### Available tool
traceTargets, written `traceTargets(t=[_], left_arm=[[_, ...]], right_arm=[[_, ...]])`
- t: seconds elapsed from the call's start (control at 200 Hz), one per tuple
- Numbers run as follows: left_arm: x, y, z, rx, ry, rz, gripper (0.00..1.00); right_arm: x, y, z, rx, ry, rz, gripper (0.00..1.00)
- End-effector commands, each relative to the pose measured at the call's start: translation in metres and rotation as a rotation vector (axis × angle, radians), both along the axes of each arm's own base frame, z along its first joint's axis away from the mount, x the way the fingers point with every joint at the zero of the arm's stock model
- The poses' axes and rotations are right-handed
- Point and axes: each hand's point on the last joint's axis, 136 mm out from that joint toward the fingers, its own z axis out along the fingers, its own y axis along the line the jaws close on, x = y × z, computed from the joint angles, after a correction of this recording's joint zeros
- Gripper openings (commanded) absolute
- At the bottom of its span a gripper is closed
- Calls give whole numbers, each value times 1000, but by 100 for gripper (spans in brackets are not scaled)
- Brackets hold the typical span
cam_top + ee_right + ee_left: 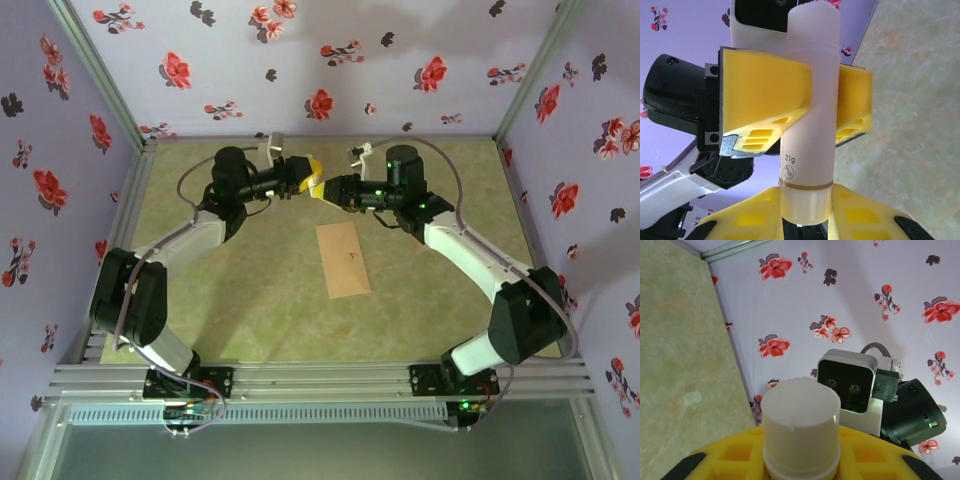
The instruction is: Place the letter into the envelope and seal it
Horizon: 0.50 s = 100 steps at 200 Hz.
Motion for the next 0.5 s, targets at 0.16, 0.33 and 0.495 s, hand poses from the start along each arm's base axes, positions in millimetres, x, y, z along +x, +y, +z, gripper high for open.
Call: traceTargets(t=[0.16, 0.33, 0.495], left_arm=[[-14, -5, 5, 197, -76, 24, 0], [-24, -14, 4, 275, -59, 22, 0], [-34, -23, 3, 315, -34, 9, 0]], right_arm=[[4, 5, -1, -204, -121, -81, 17], [0, 20, -6, -373, -264, -159, 16], [-10, 44, -11, -521, -451, -210, 16]])
